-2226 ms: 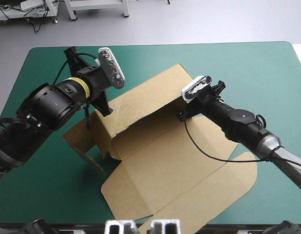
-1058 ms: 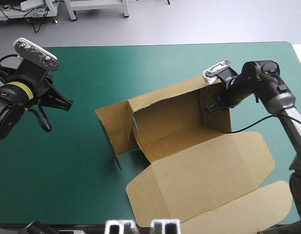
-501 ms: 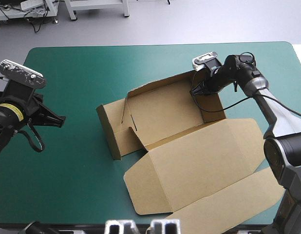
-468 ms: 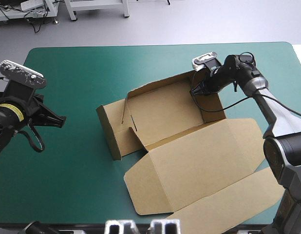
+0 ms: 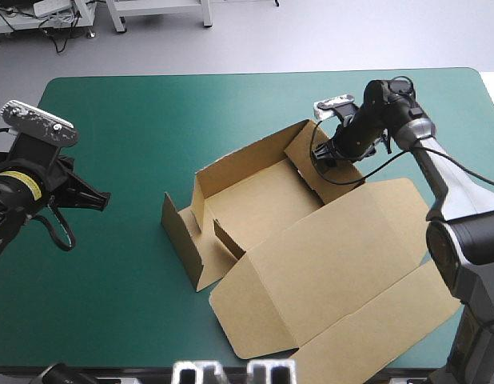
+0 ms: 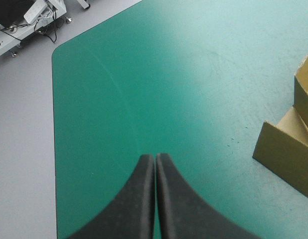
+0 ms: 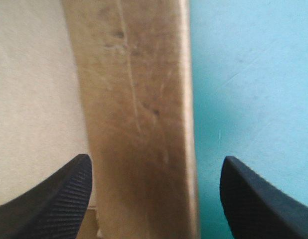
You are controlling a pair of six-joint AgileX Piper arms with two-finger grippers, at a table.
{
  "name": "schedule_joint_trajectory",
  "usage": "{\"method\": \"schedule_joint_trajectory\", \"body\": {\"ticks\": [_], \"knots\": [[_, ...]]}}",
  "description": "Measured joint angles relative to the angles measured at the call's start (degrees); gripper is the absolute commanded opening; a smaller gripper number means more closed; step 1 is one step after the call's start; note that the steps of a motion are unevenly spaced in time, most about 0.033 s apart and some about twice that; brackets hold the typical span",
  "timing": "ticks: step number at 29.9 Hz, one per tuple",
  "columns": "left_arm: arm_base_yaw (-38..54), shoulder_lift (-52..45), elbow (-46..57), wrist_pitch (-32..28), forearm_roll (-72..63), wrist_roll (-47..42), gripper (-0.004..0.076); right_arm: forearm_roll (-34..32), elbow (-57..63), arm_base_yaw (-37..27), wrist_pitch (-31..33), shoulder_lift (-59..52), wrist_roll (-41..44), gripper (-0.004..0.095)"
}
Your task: Fold the box
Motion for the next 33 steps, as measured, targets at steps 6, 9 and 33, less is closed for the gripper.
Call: {"method": "schedule_joint_trajectory", "body": {"ticks": [6, 9, 33], "knots": [[0.0, 0.0, 0.0, -0.9, 0.8, 0.0, 0.0, -1.9, -3.0, 0.0, 0.7, -10.1, -0.4, 0.0664], [0.0, 0.0, 0.0, -1.6, 1.0, 0.0, 0.0, -2.7, -3.3, 0.0, 1.2, -14.4, -1.5, 0.0623], [0.0, 0.0, 0.0, -1.4, 0.1, 0.0, 0.0, -1.9, -3.2, 0.0, 1.0, 0.5, -12.2, 0.0575]]}}
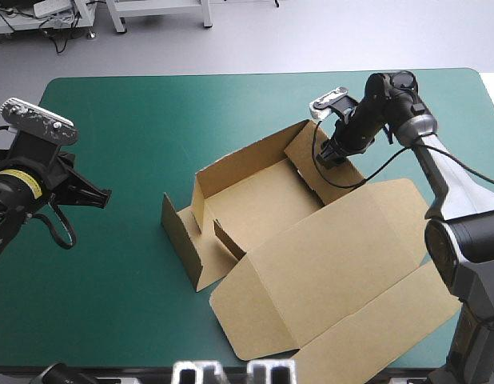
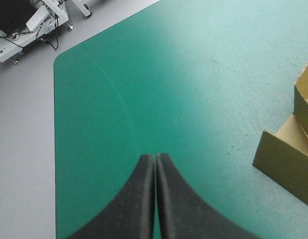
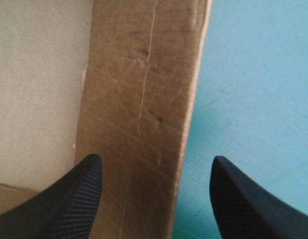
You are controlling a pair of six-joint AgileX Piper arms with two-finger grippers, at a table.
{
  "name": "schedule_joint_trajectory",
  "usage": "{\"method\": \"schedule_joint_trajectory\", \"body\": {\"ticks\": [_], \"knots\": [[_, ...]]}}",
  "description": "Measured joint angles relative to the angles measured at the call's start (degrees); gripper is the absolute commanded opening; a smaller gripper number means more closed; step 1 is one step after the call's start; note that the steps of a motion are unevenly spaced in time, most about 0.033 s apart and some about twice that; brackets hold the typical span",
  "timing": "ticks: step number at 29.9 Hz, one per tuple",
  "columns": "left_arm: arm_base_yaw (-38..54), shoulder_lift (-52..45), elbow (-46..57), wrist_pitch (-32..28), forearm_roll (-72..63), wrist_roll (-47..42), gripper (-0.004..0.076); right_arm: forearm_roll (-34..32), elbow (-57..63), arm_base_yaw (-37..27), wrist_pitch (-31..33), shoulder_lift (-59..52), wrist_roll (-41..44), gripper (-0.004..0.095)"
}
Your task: Fold the box
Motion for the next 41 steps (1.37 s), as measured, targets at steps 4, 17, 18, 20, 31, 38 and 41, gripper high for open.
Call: {"method": "schedule_joint_trajectory", "body": {"ticks": [4, 17, 18, 20, 31, 38, 41], "knots": [[0.0, 0.0, 0.0, 0.0, -0.1, 0.0, 0.0, 0.3, 2.3, 0.0, -0.4, 2.2, 0.3, 0.0575], [0.0, 0.0, 0.0, -2.0, -2.2, -0.2, 0.0, -0.4, 6.8, 0.0, -1.3, 2.9, 3.5, -0.0019], [0.0, 0.0, 0.0, -2.0, -2.2, -0.2, 0.0, -0.5, 6.8, 0.0, -1.3, 2.9, 3.9, -0.002], [0.0, 0.0, 0.0, -2.1, -2.2, -0.2, 0.0, -0.5, 6.8, 0.0, -1.3, 3.0, 4.8, -0.002], [0.0, 0.0, 0.0, -7.2, -0.3, -7.4, 0.0, -1.4, 6.9, 0.0, -1.2, -3.9, 11.9, -0.002], [0.0, 0.0, 0.0, -8.7, 1.2, -8.3, 0.0, -4.3, 6.9, -0.5, -0.3, -13.7, 17.2, -0.002], [0.0, 0.0, 0.0, -9.2, 3.0, -10.5, 0.0, -3.3, 6.9, -0.7, 0.0, -17.2, 17.7, -0.002]]}}
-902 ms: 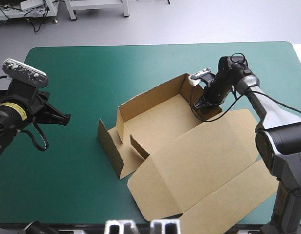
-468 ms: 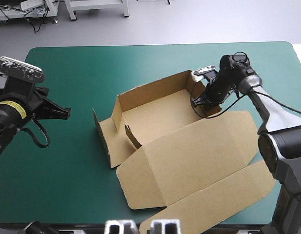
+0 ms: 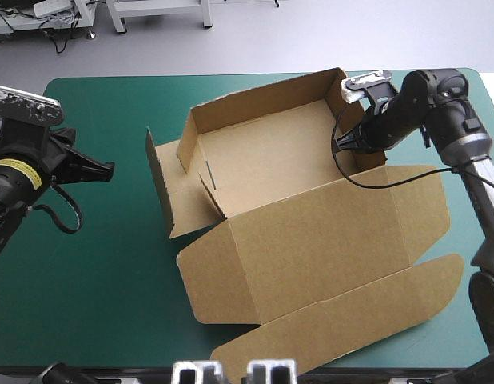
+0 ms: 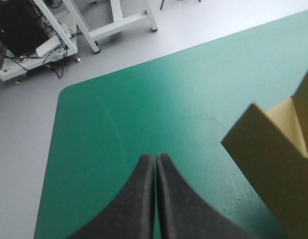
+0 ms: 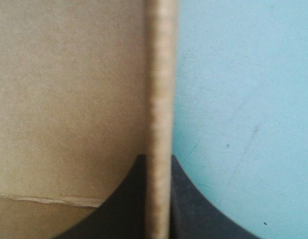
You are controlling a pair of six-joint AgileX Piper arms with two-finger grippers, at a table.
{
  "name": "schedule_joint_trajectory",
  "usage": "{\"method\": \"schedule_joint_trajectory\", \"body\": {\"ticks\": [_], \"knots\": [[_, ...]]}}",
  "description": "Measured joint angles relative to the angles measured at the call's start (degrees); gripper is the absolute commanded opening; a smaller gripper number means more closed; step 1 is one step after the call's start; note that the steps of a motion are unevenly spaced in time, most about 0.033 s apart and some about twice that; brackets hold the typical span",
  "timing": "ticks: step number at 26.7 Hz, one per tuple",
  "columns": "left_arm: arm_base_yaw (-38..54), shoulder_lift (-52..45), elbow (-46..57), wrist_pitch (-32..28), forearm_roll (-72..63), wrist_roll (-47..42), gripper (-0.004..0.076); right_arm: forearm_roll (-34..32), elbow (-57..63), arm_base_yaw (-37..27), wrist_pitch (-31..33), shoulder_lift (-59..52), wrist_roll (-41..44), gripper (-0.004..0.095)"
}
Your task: Fold the box
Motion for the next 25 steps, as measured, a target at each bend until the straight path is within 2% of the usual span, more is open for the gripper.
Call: {"method": "schedule_joint_trajectory", "body": {"ticks": [8, 11, 13, 14, 16, 21, 23, 25], "knots": [[0.0, 0.1, 0.0, -1.8, 8.4, -5.0, 0.0065, 0.2, 0.0, -0.1, 0.3, -7.5, -0.6, -0.002], [0.0, 0.1, 0.0, -1.8, 10.2, -6.2, 0.0135, 0.2, 0.0, -0.1, 0.3, -9.8, -0.4, -0.002], [0.0, 0.1, 0.0, -1.8, 10.4, -6.4, 0.0203, 0.2, 0.0, -0.1, 0.3, -11.4, 0.1, -0.002], [0.0, 0.1, 0.0, -1.8, 10.4, -6.5, 0.0274, 0.2, 0.0, -0.1, 0.3, -12.0, 0.3, -0.002], [0.0, 0.2, 0.0, -1.9, 10.4, -6.6, 0.0321, 0.0, 0.0, -0.1, 0.3, -14.3, 0.7, -0.002], [1.3, 1.5, 0.1, -2.4, 10.4, -7.3, 0.034, -2.9, 0.0, -0.1, 0.4, -17.7, 1.0, -0.002], [5.3, 2.8, 0.1, -4.2, 7.1, -6.8, 0.034, -4.7, 0.0, -0.1, 0.4, -19.5, 1.1, -0.002], [11.2, 4.5, 0.1, -6.6, -2.0, -1.6, 0.0341, -4.9, 0.0, -0.7, 0.5, -21.0, 1.1, -0.002]]}}
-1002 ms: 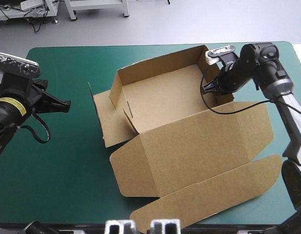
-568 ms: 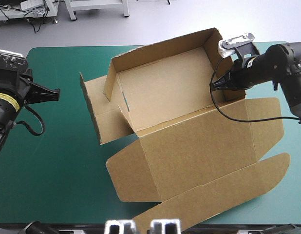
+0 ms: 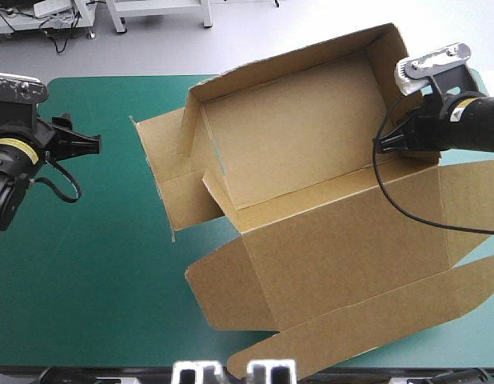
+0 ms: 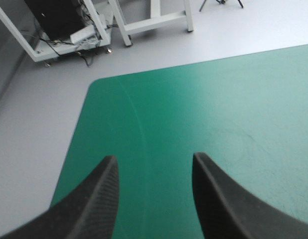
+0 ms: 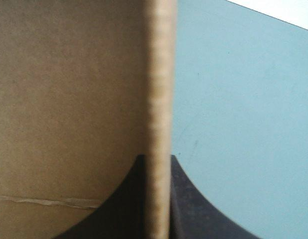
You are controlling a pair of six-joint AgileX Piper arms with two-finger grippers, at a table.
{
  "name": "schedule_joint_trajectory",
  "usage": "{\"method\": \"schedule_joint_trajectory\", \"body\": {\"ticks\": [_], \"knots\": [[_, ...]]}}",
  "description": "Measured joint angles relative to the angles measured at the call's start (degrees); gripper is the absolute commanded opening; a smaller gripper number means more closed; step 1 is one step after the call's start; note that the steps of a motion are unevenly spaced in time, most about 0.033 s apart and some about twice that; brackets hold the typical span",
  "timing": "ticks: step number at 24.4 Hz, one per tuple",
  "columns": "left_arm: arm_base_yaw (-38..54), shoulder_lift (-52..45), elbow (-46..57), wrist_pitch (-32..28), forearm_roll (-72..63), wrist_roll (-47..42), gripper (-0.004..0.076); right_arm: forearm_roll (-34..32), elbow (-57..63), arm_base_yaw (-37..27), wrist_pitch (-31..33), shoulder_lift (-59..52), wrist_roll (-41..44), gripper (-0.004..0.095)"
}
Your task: Fold the box
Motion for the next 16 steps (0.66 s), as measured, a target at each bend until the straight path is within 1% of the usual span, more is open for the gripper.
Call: {"method": "schedule_joint_trajectory", "body": {"ticks": [2, 3, 4, 5, 6, 10, 16], "knots": [[7.4, 2.2, 0.0, -1.2, -12.4, 9.2, 0.0341, 0.6, 0.0, -2.1, 0.0, -0.5, 0.2, -0.002], [12.4, 4.2, 0.0, -0.9, -21.4, 16.9, 0.0341, 2.2, 0.0, -4.4, 0.0, -0.5, 0.0, -0.002], [14.4, 5.0, 0.0, -0.5, -24.7, 20.6, 0.0341, 3.1, 0.0, -5.6, 0.0, -0.5, -0.5, -0.002], [19.4, 7.1, 0.1, 0.8, -32.6, 26.8, 0.0341, 6.4, 0.0, -8.1, 0.0, -0.5, -2.2, -0.002], [23.3, 9.1, 0.3, 1.7, -38.4, 30.5, 0.034, 9.3, 0.0, -9.6, 0.0, -0.5, -3.5, -0.002], [30.2, 13.8, 2.7, 3.8, -53.7, 41.3, 0.034, 14.3, 0.0, -11.7, -0.1, -0.5, -6.3, -0.002], [31.7, 18.1, 7.3, 10.0, -76.0, 60.1, 0.034, 17.3, 0.0, -11.9, -0.1, -0.3, -7.5, -0.002]]}}
